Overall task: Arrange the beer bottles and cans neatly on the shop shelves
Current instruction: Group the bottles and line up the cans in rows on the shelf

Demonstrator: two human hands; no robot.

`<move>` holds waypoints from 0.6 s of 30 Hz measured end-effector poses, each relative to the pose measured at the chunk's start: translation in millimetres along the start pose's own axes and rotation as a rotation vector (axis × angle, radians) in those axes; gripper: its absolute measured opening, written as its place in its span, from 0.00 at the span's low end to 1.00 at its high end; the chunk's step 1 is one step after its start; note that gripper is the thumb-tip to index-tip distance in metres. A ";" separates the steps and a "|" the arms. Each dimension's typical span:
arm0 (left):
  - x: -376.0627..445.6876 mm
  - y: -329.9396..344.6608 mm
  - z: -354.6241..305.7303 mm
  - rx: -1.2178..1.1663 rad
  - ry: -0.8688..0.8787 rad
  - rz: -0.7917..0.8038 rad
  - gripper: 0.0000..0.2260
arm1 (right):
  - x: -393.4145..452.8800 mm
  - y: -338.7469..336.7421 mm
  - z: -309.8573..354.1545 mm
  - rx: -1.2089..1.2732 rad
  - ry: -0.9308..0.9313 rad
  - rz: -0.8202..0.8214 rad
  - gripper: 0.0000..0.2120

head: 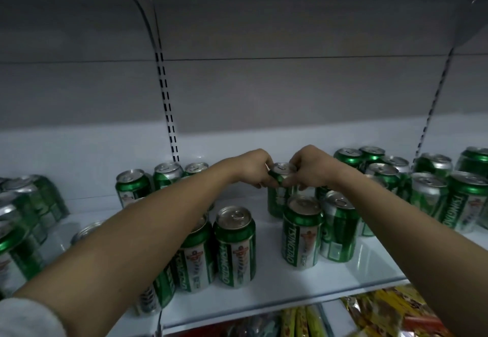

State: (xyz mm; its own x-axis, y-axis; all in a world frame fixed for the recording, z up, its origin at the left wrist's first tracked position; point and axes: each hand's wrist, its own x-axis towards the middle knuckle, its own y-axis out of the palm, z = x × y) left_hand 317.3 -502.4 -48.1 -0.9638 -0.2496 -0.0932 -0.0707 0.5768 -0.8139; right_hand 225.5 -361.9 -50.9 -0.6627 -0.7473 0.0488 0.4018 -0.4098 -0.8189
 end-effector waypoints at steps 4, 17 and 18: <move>-22.9 -27.2 -7.5 -0.141 0.089 -0.125 0.20 | -11.4 -18.6 21.3 0.119 -0.060 -0.123 0.16; -144.8 -111.9 10.2 -0.434 0.218 -0.503 0.22 | -44.2 -22.4 151.9 0.672 -0.255 -0.143 0.21; -155.6 -117.4 16.9 -0.421 0.205 -0.504 0.23 | -43.9 -15.0 163.0 0.686 -0.273 -0.134 0.19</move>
State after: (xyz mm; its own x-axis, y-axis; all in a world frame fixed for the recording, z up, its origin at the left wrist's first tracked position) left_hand 479.9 -544.4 52.2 -0.8136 -0.4381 0.3822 -0.5766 0.6923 -0.4338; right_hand 351.6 -408.2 52.4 -0.5889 -0.7349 0.3363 0.6919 -0.6735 -0.2602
